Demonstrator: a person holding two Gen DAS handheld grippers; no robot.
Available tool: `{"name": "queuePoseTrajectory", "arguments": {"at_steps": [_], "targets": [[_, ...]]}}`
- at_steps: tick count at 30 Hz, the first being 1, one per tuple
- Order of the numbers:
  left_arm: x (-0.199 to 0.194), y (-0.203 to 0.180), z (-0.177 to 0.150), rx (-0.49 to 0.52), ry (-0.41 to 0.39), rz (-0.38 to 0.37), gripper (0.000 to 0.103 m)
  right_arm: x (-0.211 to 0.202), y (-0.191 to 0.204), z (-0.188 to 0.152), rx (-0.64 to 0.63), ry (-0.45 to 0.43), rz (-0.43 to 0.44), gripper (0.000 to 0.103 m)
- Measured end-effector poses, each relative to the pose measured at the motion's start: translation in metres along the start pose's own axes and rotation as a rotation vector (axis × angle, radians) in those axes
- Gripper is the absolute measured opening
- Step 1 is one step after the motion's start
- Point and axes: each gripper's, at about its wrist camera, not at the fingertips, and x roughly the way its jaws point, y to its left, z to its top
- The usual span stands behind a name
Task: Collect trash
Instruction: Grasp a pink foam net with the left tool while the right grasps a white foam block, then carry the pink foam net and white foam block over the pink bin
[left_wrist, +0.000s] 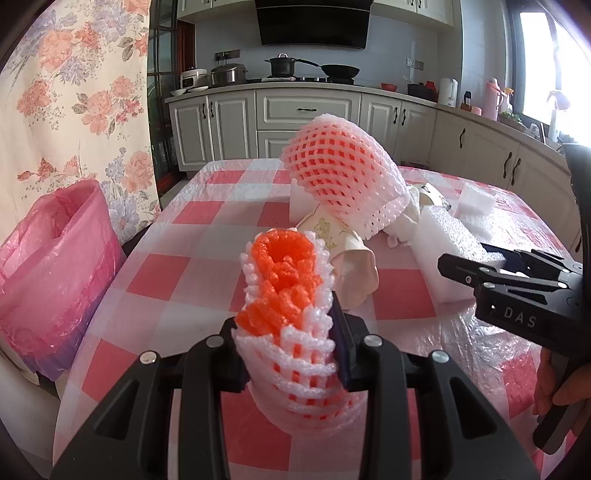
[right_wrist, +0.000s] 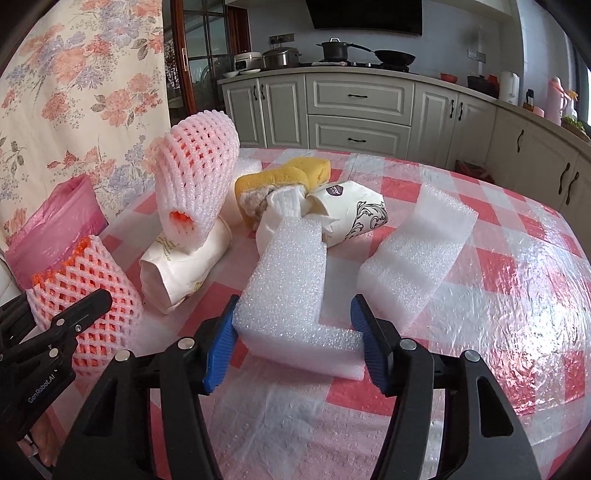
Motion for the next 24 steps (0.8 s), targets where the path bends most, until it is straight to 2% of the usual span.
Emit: {"name": "queuePoseTrajectory", "arguments": {"at_steps": [10, 14, 16, 24], "targets": [[-0.003, -0.003, -0.001, 0.0, -0.012, 0.015, 0.034, -0.007, -0.001, -0.001, 0.006, -0.031, 0.007, 0.055], [-0.008, -0.002, -0.002, -0.016, -0.027, 0.02, 0.034, -0.016, -0.001, -0.002, 0.001, -0.073, 0.0, 0.055], [-0.009, 0.0, -0.003, -0.028, -0.031, 0.019, 0.034, -0.017, -0.001, -0.005, 0.025, -0.067, 0.021, 0.055], [-0.02, 0.011, -0.004, -0.075, -0.073, 0.001, 0.034, -0.035, 0.023, -0.018, -0.014, -0.083, 0.042, 0.055]]}}
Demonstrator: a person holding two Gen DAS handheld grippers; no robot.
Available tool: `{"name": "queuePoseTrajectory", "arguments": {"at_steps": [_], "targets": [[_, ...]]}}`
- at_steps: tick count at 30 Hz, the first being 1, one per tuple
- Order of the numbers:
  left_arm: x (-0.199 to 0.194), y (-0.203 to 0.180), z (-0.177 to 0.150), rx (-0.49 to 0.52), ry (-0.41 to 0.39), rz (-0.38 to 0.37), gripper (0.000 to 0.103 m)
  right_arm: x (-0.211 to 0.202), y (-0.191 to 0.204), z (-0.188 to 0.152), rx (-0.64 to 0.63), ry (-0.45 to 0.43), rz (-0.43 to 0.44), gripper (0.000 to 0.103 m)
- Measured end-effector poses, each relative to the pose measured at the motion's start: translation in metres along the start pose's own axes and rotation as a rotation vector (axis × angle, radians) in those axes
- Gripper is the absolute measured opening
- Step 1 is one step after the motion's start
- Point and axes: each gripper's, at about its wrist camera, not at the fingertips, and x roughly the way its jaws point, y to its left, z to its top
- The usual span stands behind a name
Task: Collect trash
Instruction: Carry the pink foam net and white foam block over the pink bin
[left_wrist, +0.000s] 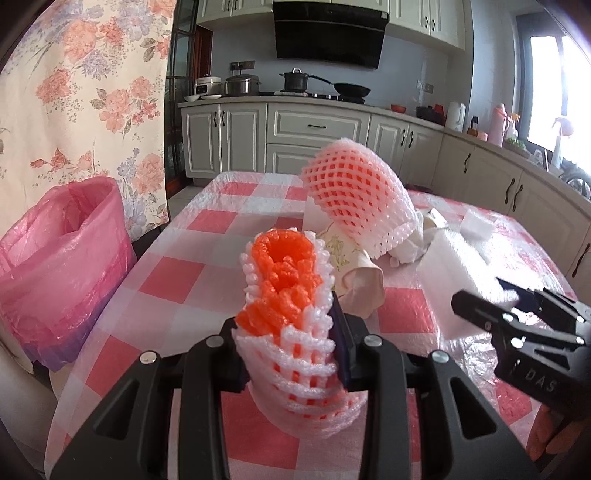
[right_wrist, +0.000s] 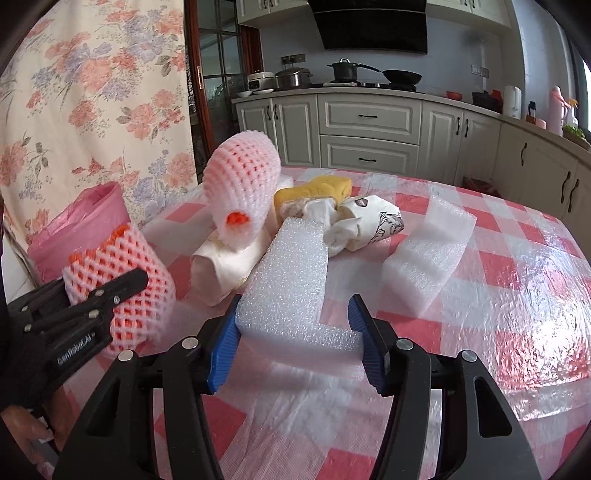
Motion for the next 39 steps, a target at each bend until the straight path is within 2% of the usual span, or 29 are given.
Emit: {"name": "queuePoseTrajectory", "arguments": {"at_steps": [12, 25, 39], "targets": [[-0.049, 0.013, -0.014, 0.032, -0.045, -0.036, 0.034, -0.028, 0.021, -0.009, -0.03, -0.02, 0.048, 0.055], [-0.097, 0.067, -0.015, -0.009, -0.124, 0.015, 0.034, -0.046, 0.083, 0.005, -0.125, -0.063, 0.159, 0.055], [-0.143, 0.154, 0.014, -0.047, -0.237, 0.178, 0.034, -0.028, 0.165, 0.05, -0.24, -0.087, 0.375, 0.055]]}}
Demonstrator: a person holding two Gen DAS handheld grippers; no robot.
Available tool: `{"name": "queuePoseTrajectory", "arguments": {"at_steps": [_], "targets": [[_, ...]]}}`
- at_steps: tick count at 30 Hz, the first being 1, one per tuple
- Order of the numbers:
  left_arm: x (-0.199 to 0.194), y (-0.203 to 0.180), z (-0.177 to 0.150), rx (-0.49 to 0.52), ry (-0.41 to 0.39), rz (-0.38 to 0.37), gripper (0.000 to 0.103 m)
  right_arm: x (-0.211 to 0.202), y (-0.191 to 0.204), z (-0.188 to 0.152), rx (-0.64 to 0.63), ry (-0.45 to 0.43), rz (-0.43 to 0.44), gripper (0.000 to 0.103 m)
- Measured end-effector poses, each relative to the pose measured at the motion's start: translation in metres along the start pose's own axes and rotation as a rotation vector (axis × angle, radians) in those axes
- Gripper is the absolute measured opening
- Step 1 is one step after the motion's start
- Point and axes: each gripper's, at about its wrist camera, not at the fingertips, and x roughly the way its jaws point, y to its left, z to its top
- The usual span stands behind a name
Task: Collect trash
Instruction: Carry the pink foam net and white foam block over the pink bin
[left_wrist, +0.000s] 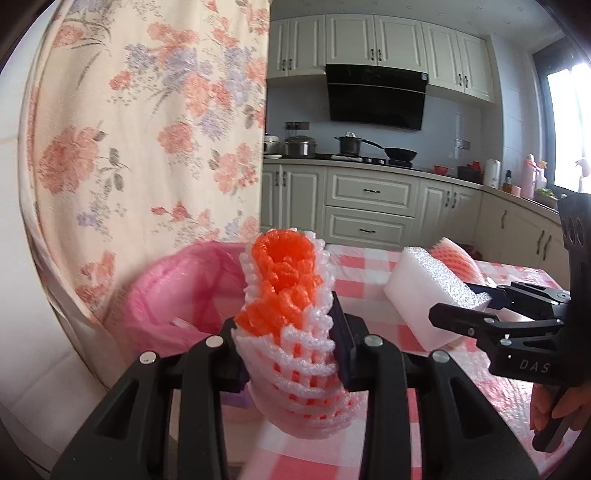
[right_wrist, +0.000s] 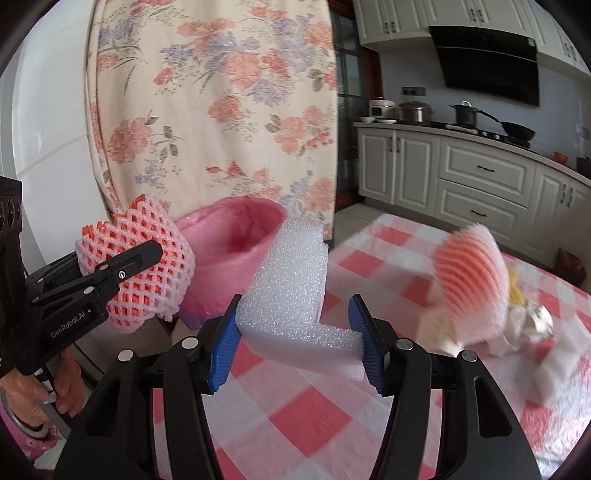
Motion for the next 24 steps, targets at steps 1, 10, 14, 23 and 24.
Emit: {"name": "queuePoseTrajectory", "arguments": {"at_steps": [1, 10, 14, 23, 24], "targets": [[0.001, 0.007, 0.003, -0.001, -0.002, 0.011, 0.034, 0.006, 0.003, 0.006, -0.008, -0.003, 0.015, 0.055], [0.046, 0.065, 0.028, -0.007, 0.02, 0.092, 0.035, 0.07, 0.026, 0.057, -0.027, -0.008, 0.135, 0.055], [0.071, 0.087, 0.038, -0.035, 0.034, 0.115, 0.036, 0.101, 0.034, 0.076, -0.016, -0.003, 0.175, 0.056], [0.11, 0.123, 0.033, -0.089, 0.075, 0.146, 0.043, 0.15, 0.038, 0.093, -0.006, 0.016, 0.216, 0.058], [0.113, 0.125, 0.032, -0.093, 0.079, 0.144, 0.043, 0.155, 0.038, 0.093, 0.001, 0.019, 0.22, 0.058]]}}
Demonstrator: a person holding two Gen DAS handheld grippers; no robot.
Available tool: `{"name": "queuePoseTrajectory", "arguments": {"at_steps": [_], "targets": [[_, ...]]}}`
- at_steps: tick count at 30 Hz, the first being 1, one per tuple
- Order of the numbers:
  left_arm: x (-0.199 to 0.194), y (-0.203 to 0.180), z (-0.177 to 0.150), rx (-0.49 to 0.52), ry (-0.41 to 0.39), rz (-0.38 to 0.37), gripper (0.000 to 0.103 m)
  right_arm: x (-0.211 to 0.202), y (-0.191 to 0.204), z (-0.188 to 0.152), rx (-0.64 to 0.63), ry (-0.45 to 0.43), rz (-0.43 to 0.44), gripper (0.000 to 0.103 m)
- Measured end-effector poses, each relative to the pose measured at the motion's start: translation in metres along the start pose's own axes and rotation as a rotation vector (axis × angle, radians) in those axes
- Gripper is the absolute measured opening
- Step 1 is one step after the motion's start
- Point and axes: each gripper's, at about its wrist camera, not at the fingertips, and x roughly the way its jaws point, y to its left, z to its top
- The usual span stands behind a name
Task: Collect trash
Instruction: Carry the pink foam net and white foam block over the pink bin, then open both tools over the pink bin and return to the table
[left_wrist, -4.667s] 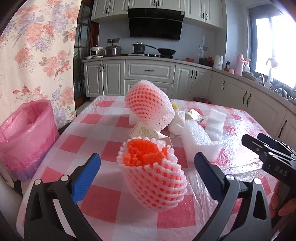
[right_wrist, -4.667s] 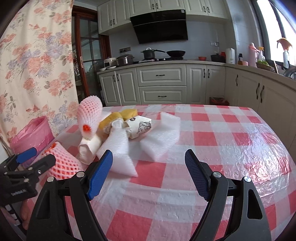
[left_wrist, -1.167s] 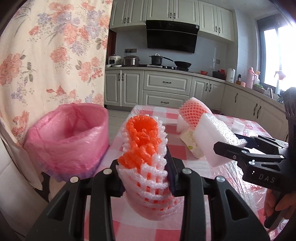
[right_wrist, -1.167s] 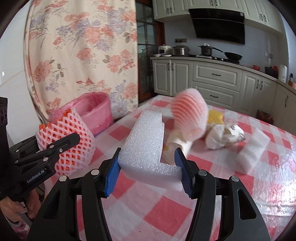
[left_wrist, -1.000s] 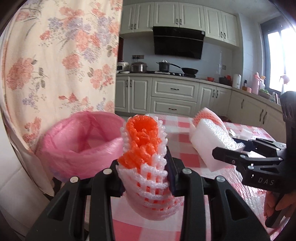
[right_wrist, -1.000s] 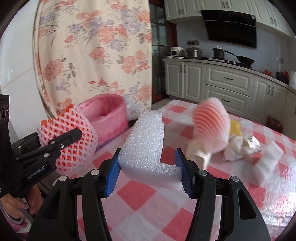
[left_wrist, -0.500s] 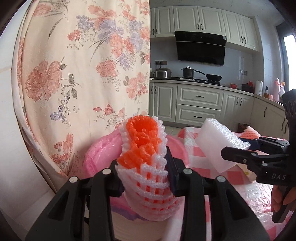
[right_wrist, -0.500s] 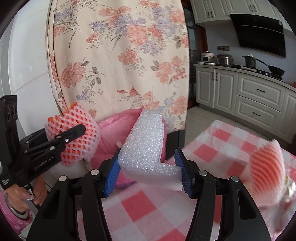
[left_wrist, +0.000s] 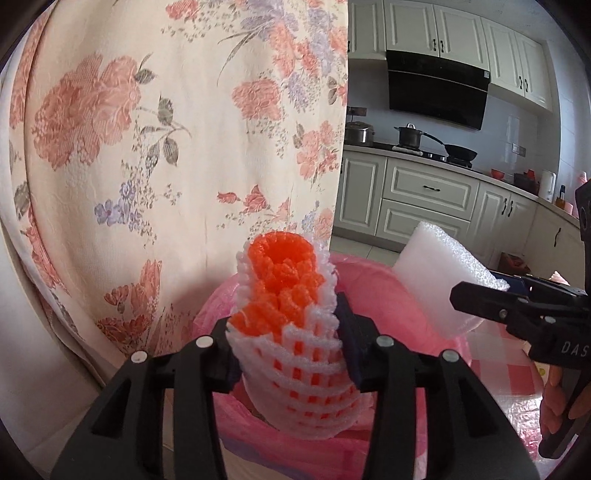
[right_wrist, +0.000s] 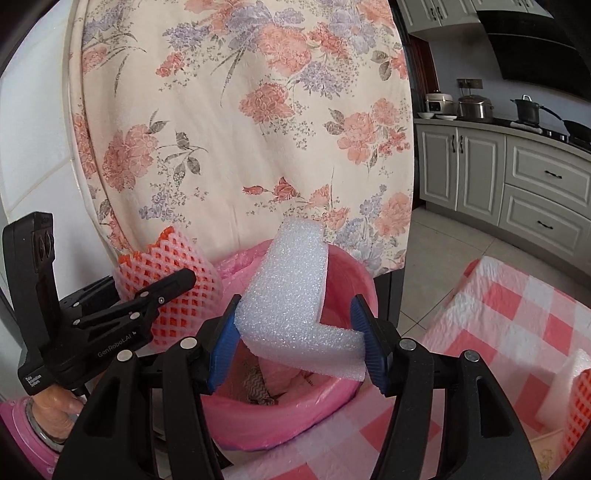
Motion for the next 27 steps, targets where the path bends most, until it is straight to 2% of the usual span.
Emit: {"name": "queuePoseTrajectory", "arguments": {"at_steps": [1, 3, 4, 5, 9, 16, 20, 27], "targets": [[0.004, 0.002, -0.002, -0.006, 0.003, -0.001, 0.047, 0.004, -0.001, 0.0, 0.007, 0.002, 0.004, 0.059], [0.005, 0.005, -0.005, -0.022, -0.006, 0.011, 0.064, 0.01, -0.004, -0.001, 0.022, 0.002, 0.007, 0.072], [0.005, 0.007, -0.007, -0.034, -0.012, 0.014, 0.074, 0.012, -0.005, -0.001, 0.029, 0.0, 0.008, 0.072], [0.004, 0.01, -0.008, -0.052, -0.023, 0.013, 0.077, 0.014, -0.006, -0.002, 0.036, 0.003, 0.013, 0.072], [-0.003, 0.018, -0.012, -0.091, -0.038, 0.029, 0.082, 0.012, -0.007, -0.006, 0.035, 0.0, 0.005, 0.072], [-0.027, 0.015, -0.017, -0.116, -0.062, 0.038, 0.093, -0.022, -0.007, -0.019, 0.03, -0.024, -0.031, 0.072], [-0.042, -0.001, -0.025, -0.096, -0.065, 0.048, 0.098, -0.045, -0.013, -0.033, 0.035, -0.024, -0.081, 0.072], [-0.057, -0.051, -0.046, -0.053, -0.034, -0.013, 0.098, -0.096, -0.038, -0.07, 0.076, -0.034, -0.176, 0.075]]}}
